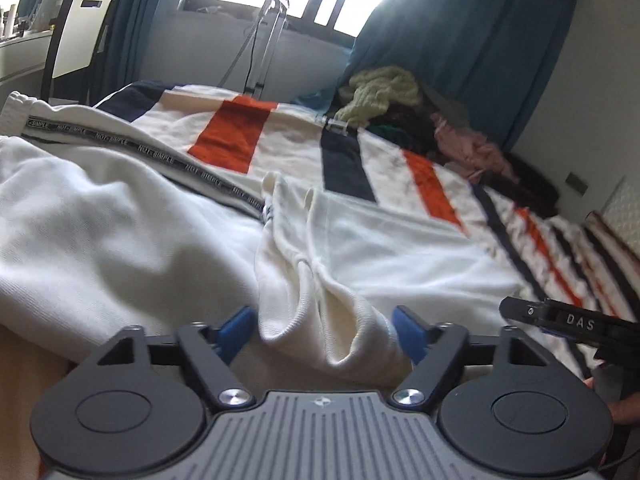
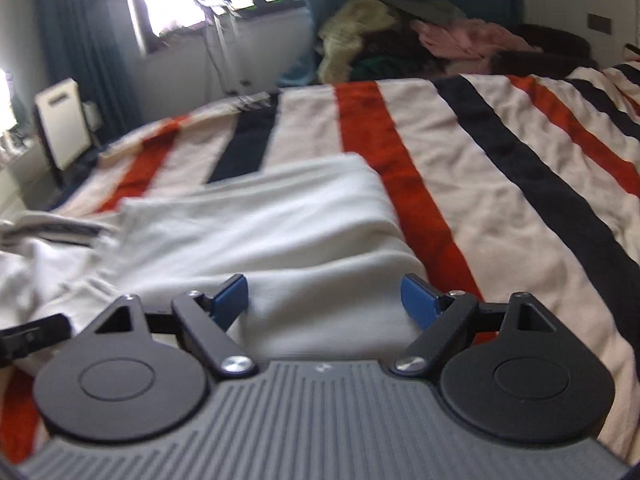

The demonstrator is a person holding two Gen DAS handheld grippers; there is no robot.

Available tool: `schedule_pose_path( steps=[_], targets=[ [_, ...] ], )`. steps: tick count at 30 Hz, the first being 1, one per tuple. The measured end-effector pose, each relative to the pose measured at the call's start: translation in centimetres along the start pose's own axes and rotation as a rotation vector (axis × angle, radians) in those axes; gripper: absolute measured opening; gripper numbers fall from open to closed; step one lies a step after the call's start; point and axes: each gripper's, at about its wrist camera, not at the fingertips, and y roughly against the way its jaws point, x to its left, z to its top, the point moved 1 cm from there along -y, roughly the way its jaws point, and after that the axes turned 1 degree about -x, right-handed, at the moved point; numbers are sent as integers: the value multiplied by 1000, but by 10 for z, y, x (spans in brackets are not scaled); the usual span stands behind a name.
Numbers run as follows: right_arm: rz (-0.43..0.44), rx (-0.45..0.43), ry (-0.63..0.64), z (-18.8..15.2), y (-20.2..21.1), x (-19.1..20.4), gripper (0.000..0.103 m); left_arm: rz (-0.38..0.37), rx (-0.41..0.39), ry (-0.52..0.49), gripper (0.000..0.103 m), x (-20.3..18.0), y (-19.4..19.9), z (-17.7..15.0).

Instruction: Fold clothes

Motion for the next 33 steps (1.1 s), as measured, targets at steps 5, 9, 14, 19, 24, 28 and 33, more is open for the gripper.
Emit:
schedule_pose_path(
  steps=[5,9,14,19,24,28,33],
  targets=[
    [-17,1,-15,0,-2,-4,85,38,-42,-68,28,-6,8,-3],
    [-25,12,-21,-3,-5,-7,85,5,-78,-31,8,-1,25,1],
    [-29,19,-22,-5,-6,-8,85,36,1,74,8,21,22,-1],
    [-36,23,-15,-6,-9,-6,86,4,11,142,10,33,19,0],
    [-36,26,-19,-7,-8,-7,85,-87,-50,283,57,50,42,6],
    [-30,36,-35,-5,-7,-11,85,-27,-82,441,72,90,69,14],
    [-26,40,-62,-3,-6,-15,85,136,-253,806,89,174,120,12]
  ],
)
